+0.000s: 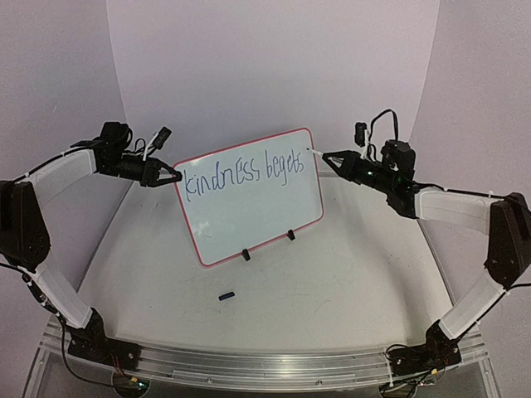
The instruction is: Write a sentence on the whiteboard
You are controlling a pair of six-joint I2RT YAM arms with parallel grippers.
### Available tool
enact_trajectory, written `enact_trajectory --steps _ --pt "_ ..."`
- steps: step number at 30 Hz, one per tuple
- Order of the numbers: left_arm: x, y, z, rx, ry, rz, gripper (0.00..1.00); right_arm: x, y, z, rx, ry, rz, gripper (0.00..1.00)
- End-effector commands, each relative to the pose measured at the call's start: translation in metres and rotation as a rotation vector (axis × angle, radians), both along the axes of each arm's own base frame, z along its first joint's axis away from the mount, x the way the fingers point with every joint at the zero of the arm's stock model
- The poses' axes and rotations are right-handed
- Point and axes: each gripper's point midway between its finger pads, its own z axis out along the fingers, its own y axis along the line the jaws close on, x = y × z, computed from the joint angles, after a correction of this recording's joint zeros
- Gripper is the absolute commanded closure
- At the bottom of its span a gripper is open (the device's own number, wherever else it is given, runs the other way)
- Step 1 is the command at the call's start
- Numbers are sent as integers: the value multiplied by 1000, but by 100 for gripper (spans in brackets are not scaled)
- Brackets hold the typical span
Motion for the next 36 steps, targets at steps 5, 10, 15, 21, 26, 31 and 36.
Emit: enact_trajectory --steps 5,10,15,21,26,31,36 --pt "-2 -4 12 26 -42 8 86 -25 -15 26 7 -94 -25 100" --pt "-3 -4 13 27 -47 11 72 -30 -18 28 6 -102 -32 100" --pt "-3 -3 14 34 -56 20 51 -31 -19 30 6 -107 -33 100" --pt "-3 0 18 48 -73 36 26 -35 -20 30 -4 -114 -34 100" --pt "-2 2 27 48 -107 69 22 -40 -24 32 -28 -99 -39 100" --pt "-3 5 28 41 -89 107 13 -44 -23 28 -93 -21 -26 100" --pt "-7 16 27 36 -91 218 12 -50 -17 7 -144 56 -33 100"
